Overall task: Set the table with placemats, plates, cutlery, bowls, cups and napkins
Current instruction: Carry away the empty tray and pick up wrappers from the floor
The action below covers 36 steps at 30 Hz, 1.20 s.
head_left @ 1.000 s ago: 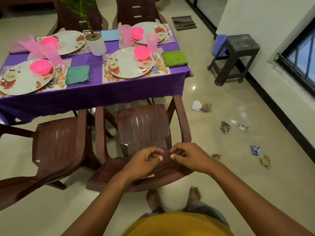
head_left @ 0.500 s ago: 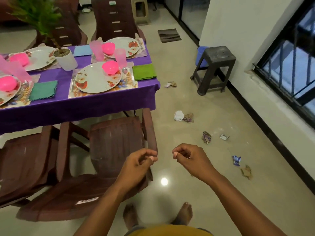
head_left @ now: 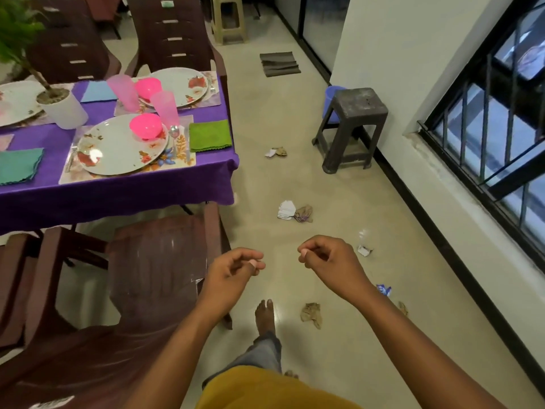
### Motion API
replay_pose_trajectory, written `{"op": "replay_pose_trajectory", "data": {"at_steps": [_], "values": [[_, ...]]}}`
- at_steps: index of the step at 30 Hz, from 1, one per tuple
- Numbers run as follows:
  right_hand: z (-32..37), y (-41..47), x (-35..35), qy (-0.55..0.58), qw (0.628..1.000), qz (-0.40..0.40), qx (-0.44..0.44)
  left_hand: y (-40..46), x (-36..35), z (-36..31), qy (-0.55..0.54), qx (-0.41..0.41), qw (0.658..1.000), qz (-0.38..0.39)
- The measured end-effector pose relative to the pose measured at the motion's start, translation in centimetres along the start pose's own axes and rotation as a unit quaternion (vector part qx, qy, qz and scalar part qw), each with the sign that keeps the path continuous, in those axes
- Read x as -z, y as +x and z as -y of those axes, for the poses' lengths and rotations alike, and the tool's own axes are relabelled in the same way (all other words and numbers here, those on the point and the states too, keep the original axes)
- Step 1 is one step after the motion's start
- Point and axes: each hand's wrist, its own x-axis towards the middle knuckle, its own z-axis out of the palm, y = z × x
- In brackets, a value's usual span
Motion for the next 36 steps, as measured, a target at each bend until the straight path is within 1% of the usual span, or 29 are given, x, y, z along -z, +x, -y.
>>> {"op": "replay_pose_trajectory", "data": {"at_steps": [6, 12, 18, 25, 27, 30, 33, 36], "values": [[-0.4, 8.4, 2.8, 0.0, 1.0, -0.022, -0.009, 8.5, -2.2, -1.8, -0.029, 0.017, 0.999, -0.012], [1.1, 17.7, 5.2, -0.027, 0.999, -0.039, -0.013, 17.6, -2.1, -4.3, -0.031, 0.027, 0.999, -0.019], [2.6, 26.5, 6.8, -0.011, 0.999, -0.051, -0.011, 26.5, -1.3, -7.3, 0.0, 0.023, 1.0, -0.01], [3.9, 36.6, 8.3, 0.019, 0.999, -0.034, -0.002, 35.8, -1.1, -9.8, -0.02, 0.026, 0.999, -0.02], [4.1, 41.3, 8.9, 0.018, 1.0, -0.018, 0.009, 39.6, -1.1, -10.2, -0.027, 0.018, 0.999, -0.038], [4.8, 45.9, 9.7, 0.016, 1.0, -0.009, 0.024, 43.2, -1.0, -11.0, -0.028, 0.011, 0.998, -0.057], [5.7, 51.9, 11.0, -0.002, 0.999, 0.017, 0.042, 47.8, -1.1, -12.2, -0.034, 0.031, 0.995, -0.087], [6.8, 57.0, 12.0, -0.012, 0.997, 0.045, 0.065, 51.4, -1.2, -13.3, -0.062, 0.04, 0.99, -0.117]]}}
